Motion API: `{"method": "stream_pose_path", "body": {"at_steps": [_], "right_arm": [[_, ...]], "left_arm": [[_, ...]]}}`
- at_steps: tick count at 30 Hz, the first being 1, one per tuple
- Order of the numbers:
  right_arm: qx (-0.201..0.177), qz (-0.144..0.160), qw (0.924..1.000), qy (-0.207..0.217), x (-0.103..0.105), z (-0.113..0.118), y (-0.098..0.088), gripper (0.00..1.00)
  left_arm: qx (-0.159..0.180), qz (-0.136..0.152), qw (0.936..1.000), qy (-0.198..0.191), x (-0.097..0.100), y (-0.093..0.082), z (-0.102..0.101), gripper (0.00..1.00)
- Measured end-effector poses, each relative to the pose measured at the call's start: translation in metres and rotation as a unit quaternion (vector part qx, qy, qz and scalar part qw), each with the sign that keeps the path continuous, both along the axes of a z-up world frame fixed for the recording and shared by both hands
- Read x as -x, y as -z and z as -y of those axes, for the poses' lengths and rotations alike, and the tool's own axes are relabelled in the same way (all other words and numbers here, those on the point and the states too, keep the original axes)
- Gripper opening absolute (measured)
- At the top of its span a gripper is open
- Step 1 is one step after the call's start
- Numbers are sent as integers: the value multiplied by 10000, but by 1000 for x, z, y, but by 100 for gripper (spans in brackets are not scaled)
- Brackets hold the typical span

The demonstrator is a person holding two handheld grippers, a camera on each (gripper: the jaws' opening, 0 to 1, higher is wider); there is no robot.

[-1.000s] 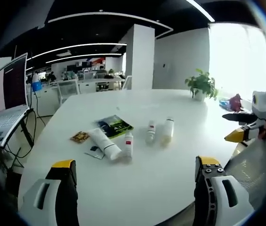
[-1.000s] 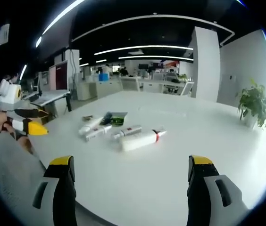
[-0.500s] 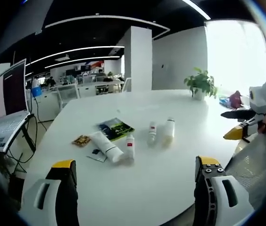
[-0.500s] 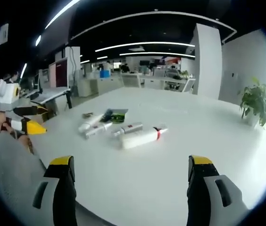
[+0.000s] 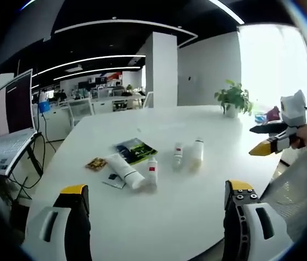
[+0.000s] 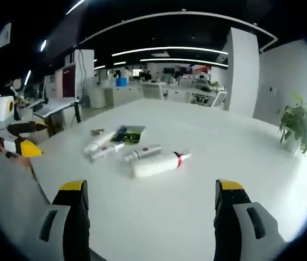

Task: Arrange the skincare products in the storage area until every visible bottle or jar stands upright without overlapping.

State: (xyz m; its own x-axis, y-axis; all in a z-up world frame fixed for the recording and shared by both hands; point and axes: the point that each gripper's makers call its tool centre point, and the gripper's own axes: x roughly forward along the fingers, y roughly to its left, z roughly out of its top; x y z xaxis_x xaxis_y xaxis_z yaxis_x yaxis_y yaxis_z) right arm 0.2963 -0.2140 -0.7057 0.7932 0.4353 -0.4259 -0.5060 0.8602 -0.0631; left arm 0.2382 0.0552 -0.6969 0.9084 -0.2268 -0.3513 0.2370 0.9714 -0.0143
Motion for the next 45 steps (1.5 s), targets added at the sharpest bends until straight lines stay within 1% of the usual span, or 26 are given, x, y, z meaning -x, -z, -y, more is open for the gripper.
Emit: {"method": "stream_pose_path", "body": {"at_steps": [8, 10, 15, 19, 21, 23, 27, 30, 35, 39, 42, 45], "right_arm": [[15, -54, 10000, 57, -16, 2, 5, 94], [79, -72, 9999, 39, -18, 2, 8, 94], [180, -59, 9998, -65, -25, -4, 11, 93], [162, -99, 9998, -36, -33, -5, 13, 92], [82, -161, 9998, -36, -37, -6, 14, 91], [55, -155, 9999, -30, -42, -8, 14, 91], [159, -102, 9998, -24, -52, -10, 15, 91], [151, -126, 9998, -26, -55, -11, 15, 90], [186, -149, 9997, -24, -65, -17, 21, 90], [206, -165, 9996, -71, -71, -24, 21, 89], [283, -190, 9994, -84, -77, -24, 25, 90], [283, -290, 9991, -89, -81, -25, 31, 89]], "left_arm": [[14, 15, 10000, -26, 0, -1, -1, 97], [8, 12, 10000, -18, 0, -1, 0, 97], [-8, 48, 10000, -23, 0, -2, 0, 97], [1, 39, 10000, -22, 0, -2, 0, 97], [1, 36, 10000, -9, 0, -2, 0, 97], [-2, 39, 10000, -12, 0, -2, 0, 96], [6, 62, 10000, 14, 0, -3, 1, 96], [-25, 60, 10000, 17, 0, -2, 1, 96], [-9, 37, 10000, -24, 0, -2, 0, 94], [-19, 27, 10000, -88, 0, -2, -1, 94], [-42, 17, 9999, -115, 0, -1, -2, 93], [-61, -5, 9999, -105, 0, -1, -1, 93]]}}
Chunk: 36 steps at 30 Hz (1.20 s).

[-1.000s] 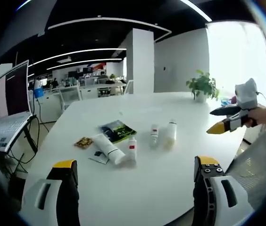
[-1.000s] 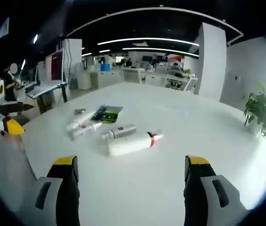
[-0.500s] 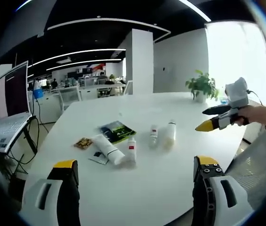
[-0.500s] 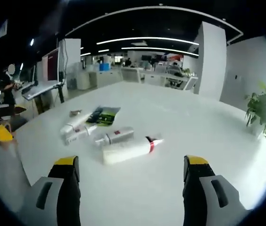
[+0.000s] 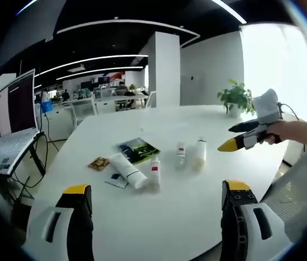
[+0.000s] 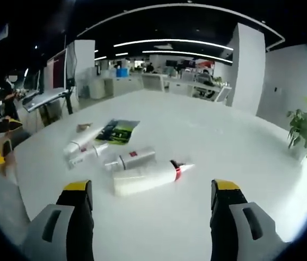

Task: Arrange the skincare products in the storage area until every visible bottle or jar stands upright without overlapping.

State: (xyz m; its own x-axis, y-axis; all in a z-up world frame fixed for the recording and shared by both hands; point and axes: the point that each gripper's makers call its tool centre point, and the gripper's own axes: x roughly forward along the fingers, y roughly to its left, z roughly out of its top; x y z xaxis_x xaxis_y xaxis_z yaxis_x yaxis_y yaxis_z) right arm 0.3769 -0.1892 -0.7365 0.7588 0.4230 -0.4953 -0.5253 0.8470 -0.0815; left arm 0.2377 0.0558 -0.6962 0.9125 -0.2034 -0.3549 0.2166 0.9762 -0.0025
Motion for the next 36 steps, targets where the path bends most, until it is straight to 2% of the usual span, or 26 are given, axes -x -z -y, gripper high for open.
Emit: {"method": "stream_pose_path", "body": {"at_steps": [5, 10, 14, 24, 31, 36], "right_arm": [[17, -34, 10000, -20, -5, -3, 3, 88], [-242, -283, 9993, 31, -12, -6, 11, 88], [-327, -325, 9989, 114, -20, -6, 14, 89], [-199, -381, 9990, 109, -33, -16, 20, 89], [-398, -527, 9974, 273, -46, -25, 26, 89], [-226, -663, 9971, 299, -57, -26, 36, 86]], "left_arm": [[-4, -6, 10000, -25, 0, 1, -2, 93], [44, 7, 10000, -49, 0, 0, -2, 92], [35, 21, 10000, -28, 0, 1, -2, 93], [18, 27, 10000, -57, 0, 2, -3, 92], [64, 33, 9999, -92, -1, 2, -3, 92], [65, 22, 9999, -92, 0, 2, -2, 91]]}}
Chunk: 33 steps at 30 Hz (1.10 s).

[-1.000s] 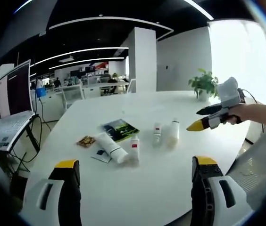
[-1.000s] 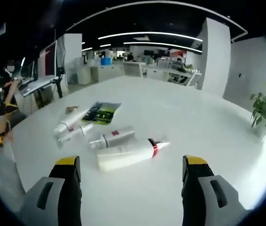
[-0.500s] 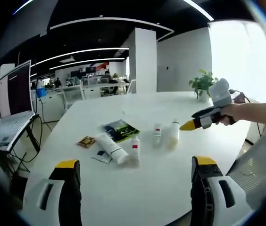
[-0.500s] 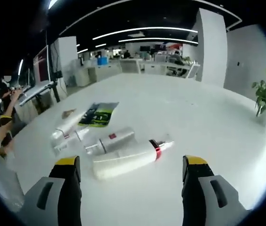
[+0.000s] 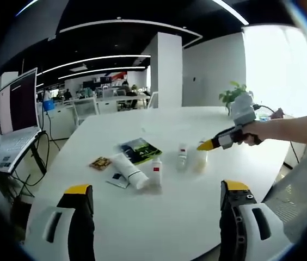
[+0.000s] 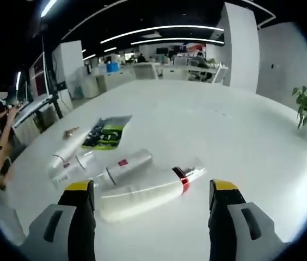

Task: Arrange the skincare products in the storage area until every visible bottle or jar stands upright without overlapping.

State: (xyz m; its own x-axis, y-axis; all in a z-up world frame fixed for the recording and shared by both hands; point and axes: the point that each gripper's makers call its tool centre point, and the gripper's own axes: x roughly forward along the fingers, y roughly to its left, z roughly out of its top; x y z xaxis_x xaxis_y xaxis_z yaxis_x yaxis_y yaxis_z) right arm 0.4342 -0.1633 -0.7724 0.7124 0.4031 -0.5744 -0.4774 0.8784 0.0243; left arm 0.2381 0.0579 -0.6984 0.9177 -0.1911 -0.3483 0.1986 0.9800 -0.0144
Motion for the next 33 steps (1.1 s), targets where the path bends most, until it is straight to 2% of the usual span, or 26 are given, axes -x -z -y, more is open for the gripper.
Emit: {"method": "stream_pose_path", "body": {"at_steps": [9, 12, 13, 15, 19, 23, 27, 33], "right_arm": [[149, -110, 9998, -45, -15, 2, 4, 78], [129, -178, 9998, -20, -16, 2, 5, 77], [107, -220, 9997, 0, -22, 4, 6, 77], [-73, -435, 9990, 69, -23, 3, 9, 75], [84, -493, 9987, 113, -25, 7, 14, 73], [-35, -568, 9982, 177, -31, 9, 16, 72], [85, -734, 9970, 210, -37, 14, 26, 68], [184, -795, 9965, 170, -41, 15, 29, 64]], "left_arm": [[77, 3, 10000, -45, 0, -1, -1, 91], [78, 2, 10000, -59, 0, 0, 0, 90], [78, 1, 10000, -60, 0, 0, 0, 90], [81, 6, 9999, -63, 0, 0, 0, 90], [135, 5, 9999, -85, -1, -5, -4, 90], [154, -5, 9998, -95, -1, -5, -4, 90], [143, -9, 9999, -88, -1, -5, -4, 90], [149, -32, 9999, -78, -1, -4, -3, 89]]}}
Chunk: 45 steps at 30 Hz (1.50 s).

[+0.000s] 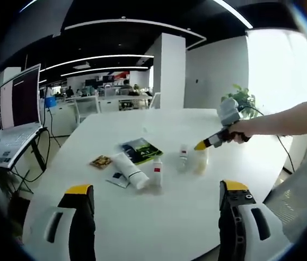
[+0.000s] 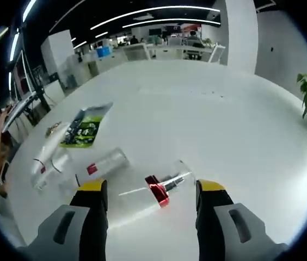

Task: Arrange the skincare products in the storage area until every visible bottle or jar stands upright without overlapping.

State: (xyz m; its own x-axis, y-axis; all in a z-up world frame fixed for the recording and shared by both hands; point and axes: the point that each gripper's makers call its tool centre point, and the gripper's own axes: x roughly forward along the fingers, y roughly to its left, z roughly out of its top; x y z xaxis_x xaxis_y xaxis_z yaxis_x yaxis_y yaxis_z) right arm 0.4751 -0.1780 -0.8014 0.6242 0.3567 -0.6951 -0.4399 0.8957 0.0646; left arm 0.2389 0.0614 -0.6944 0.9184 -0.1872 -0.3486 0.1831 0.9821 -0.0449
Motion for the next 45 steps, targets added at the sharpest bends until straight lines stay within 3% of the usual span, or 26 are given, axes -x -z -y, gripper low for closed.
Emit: {"method": "stream_pose_path", "body": {"at_steps": [13, 26, 30, 31, 45], "right_arm": [[84, -235, 9997, -33, -2, -3, 4, 60], [-105, -314, 9995, 19, 2, -6, 2, 46], [-32, -312, 9993, -191, 7, -11, 2, 46], [-62, -306, 9993, -190, 8, -12, 2, 45], [-379, -318, 9987, -69, 28, -11, 3, 45]], "left_arm": [[-10, -14, 10000, -34, 0, 1, -1, 89], [-62, -81, 9999, 34, 2, 3, 0, 88], [-85, -73, 9999, 38, 2, 2, -1, 88], [-3, 105, 9994, 335, -3, -2, 11, 88], [-62, 116, 9991, 396, -3, -2, 14, 88]]}}
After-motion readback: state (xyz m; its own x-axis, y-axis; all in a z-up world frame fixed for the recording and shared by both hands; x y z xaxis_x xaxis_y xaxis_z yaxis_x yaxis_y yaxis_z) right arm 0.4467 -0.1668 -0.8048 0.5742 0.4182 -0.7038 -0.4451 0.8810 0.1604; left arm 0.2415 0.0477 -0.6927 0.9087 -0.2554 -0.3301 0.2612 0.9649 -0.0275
